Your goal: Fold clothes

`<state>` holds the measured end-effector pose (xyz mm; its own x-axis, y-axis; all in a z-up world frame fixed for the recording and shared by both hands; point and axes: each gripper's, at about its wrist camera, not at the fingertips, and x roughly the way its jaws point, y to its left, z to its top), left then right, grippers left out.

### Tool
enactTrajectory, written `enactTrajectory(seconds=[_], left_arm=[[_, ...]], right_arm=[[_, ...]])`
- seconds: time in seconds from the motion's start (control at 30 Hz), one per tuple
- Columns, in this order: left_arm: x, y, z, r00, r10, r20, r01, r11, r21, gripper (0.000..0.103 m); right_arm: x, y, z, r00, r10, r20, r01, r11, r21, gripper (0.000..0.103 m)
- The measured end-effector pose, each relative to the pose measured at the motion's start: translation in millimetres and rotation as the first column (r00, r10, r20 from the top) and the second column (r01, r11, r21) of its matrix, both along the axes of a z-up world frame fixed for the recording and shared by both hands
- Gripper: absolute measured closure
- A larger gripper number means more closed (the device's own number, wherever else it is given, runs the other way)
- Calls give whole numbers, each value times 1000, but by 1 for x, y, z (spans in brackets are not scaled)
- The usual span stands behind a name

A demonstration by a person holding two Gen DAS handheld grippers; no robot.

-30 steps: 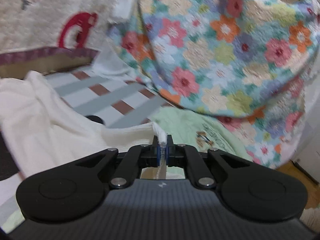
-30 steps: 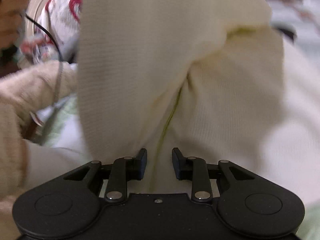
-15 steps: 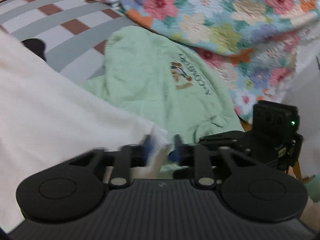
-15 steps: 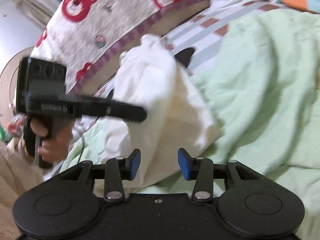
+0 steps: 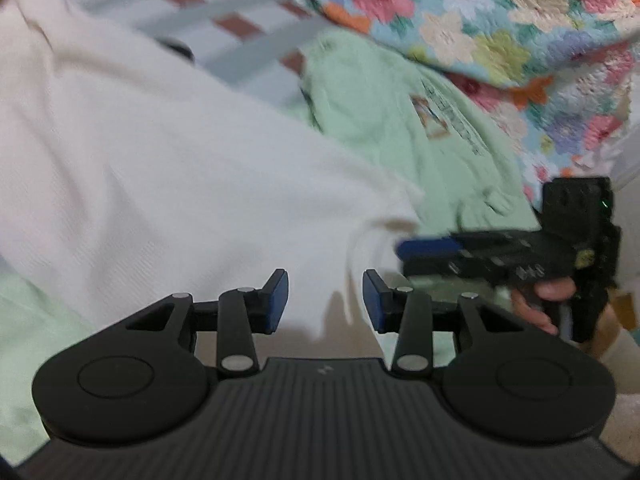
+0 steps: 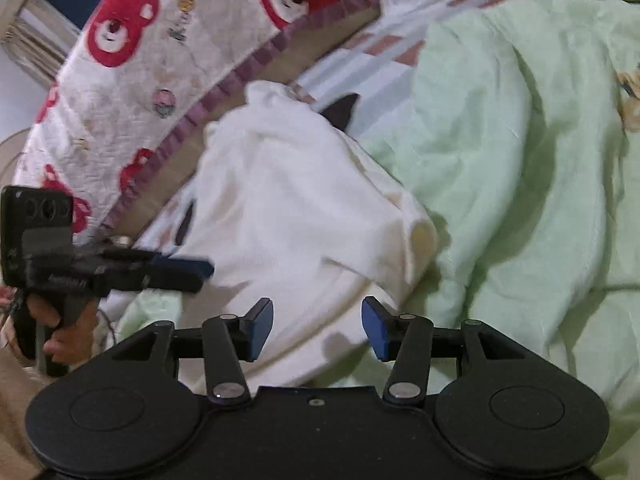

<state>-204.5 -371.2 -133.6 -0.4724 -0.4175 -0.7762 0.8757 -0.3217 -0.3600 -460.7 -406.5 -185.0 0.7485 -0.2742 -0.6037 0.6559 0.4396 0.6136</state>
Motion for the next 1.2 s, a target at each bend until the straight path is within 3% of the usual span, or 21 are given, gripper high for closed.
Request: enactTrajectory(seconds=[0.13,0.27,0.3,0.33,0.37,0.43,0.5,0.57,0.63,0.67,0.77,0.83,0.87,1.0,1.1,1.2], left_arm=[[-28,16,-17,987,-157,43,156,987,27,62],[-50,31,-29,958,-281,64,278,959,54,60],[-44,32,-26,964,-262,41,260,964,50,60],[-38,32,-23,970,-244,18,243,969,46,60],[-33,33,-20,974,-225,-4,225,973,43,60],[-21,34,-13,981,-186,-50,188,981,39,59],[-10,36,-7,984,-148,-96,152,988,36,58],[2,37,0,984,-109,-141,115,993,34,54],[20,35,2,987,-8,-158,20,997,75,52],[30,34,1,987,49,-154,-33,994,103,52],[56,37,-1,976,187,-114,-166,970,177,52],[74,42,-7,957,262,-123,-232,948,217,52],[82,45,-10,944,297,-143,-258,936,238,52],[94,45,-28,899,379,-221,-304,901,311,47],[87,41,-44,897,401,-187,-321,880,349,43],[89,41,-47,877,421,-231,-327,876,356,43]], right_arm=[[4,-3,-8,992,-115,46,113,993,38,43],[15,-7,-6,954,-295,55,293,955,40,41],[18,-7,-4,944,-325,60,324,946,26,51],[20,-3,5,950,-308,48,310,949,-48,90],[23,2,15,958,-286,33,288,949,-129,97],[20,17,39,962,-270,38,267,906,-327,98],[12,15,45,965,-260,29,252,897,-364,98],[6,8,37,967,-254,-26,230,912,-341,97],[0,0,29,966,-245,-83,208,927,-312,94],[-5,1,27,967,-245,-72,213,929,-301,94],[-19,6,24,969,-246,-23,231,935,-270,90],[-26,11,25,969,-246,-1,238,939,-250,71],[-28,14,24,969,-247,4,240,939,-246,68],[-32,17,17,970,-241,29,242,950,-196,62],[-29,13,8,966,-258,11,255,950,-180,54],[-25,11,3,963,-269,-2,264,948,-175,53]])
